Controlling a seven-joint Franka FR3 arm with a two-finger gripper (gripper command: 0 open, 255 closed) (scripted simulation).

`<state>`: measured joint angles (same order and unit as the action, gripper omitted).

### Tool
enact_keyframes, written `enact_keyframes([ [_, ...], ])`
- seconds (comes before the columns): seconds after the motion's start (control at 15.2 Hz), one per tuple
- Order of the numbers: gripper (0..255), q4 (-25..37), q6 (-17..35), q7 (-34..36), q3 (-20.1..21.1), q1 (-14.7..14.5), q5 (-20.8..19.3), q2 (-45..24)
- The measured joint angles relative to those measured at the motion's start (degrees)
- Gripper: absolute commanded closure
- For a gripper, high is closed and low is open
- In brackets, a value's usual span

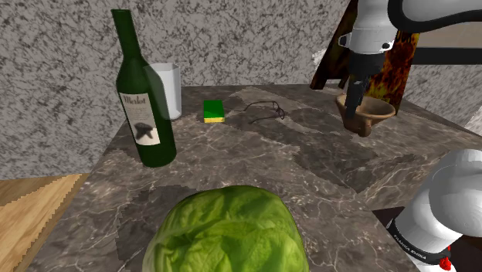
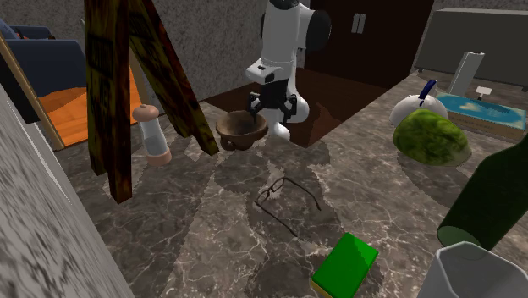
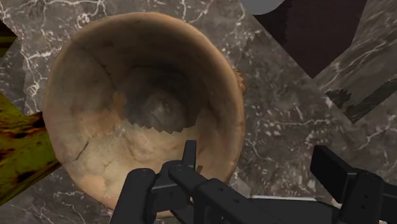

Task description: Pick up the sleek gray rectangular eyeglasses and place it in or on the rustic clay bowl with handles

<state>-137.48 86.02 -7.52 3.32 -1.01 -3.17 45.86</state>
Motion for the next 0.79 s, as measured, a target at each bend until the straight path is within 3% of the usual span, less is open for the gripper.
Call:
enact_keyframes([
  [0.33, 0, 3.2, 3.9, 0.8, 0.1, 0.3, 0.6, -6.6],
  [0.79, 0, 13.9, 9.7, 2.3, 0.1, 1.0, 1.6, -22.0],
])
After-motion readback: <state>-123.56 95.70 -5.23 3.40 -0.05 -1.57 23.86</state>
